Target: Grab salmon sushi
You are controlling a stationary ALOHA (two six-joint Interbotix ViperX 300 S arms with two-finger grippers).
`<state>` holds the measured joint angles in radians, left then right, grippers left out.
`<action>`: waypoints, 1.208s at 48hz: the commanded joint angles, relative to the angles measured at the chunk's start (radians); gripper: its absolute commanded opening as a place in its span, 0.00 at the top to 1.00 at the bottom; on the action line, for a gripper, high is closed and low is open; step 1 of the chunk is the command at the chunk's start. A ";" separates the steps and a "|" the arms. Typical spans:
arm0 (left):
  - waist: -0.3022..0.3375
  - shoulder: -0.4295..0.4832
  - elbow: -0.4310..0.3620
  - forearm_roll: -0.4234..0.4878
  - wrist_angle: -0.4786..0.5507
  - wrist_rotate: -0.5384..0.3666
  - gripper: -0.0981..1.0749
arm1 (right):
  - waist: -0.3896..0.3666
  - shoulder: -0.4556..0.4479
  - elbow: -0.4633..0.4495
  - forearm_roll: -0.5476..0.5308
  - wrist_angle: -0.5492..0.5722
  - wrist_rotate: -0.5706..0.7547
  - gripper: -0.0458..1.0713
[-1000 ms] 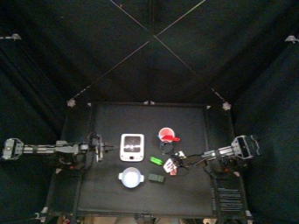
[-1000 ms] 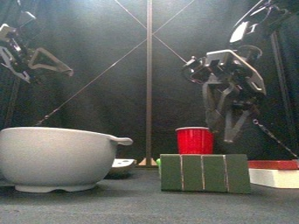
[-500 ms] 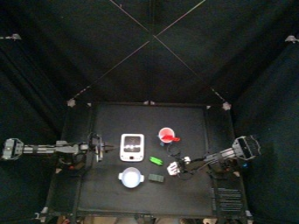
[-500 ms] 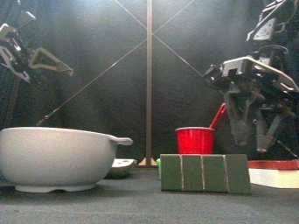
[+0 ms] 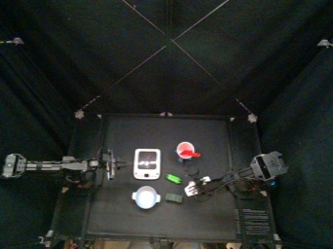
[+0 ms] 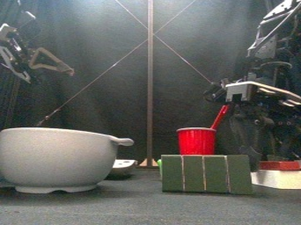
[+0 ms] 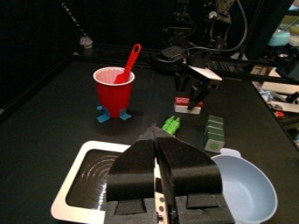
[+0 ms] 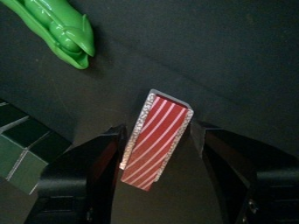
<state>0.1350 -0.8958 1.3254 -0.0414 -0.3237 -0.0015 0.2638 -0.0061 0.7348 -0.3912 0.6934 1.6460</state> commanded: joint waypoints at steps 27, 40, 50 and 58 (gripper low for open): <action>0.005 0.003 -0.012 -0.002 -0.011 0.000 0.64 | 0.000 0.092 -0.003 0.049 -0.075 -0.038 0.13; 0.003 0.003 -0.012 -0.002 -0.011 0.000 0.64 | 0.002 0.083 0.009 0.044 -0.060 -0.040 0.14; 0.003 0.005 -0.012 -0.002 -0.011 0.000 0.64 | -0.002 0.072 0.008 0.043 -0.054 -0.040 0.21; 0.005 0.003 -0.012 -0.002 -0.011 0.000 0.64 | -0.003 0.066 0.000 0.043 -0.015 -0.040 0.35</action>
<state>0.1365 -0.8958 1.3254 -0.0414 -0.3237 -0.0015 0.2623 0.0598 0.7394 -0.3513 0.6581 1.6030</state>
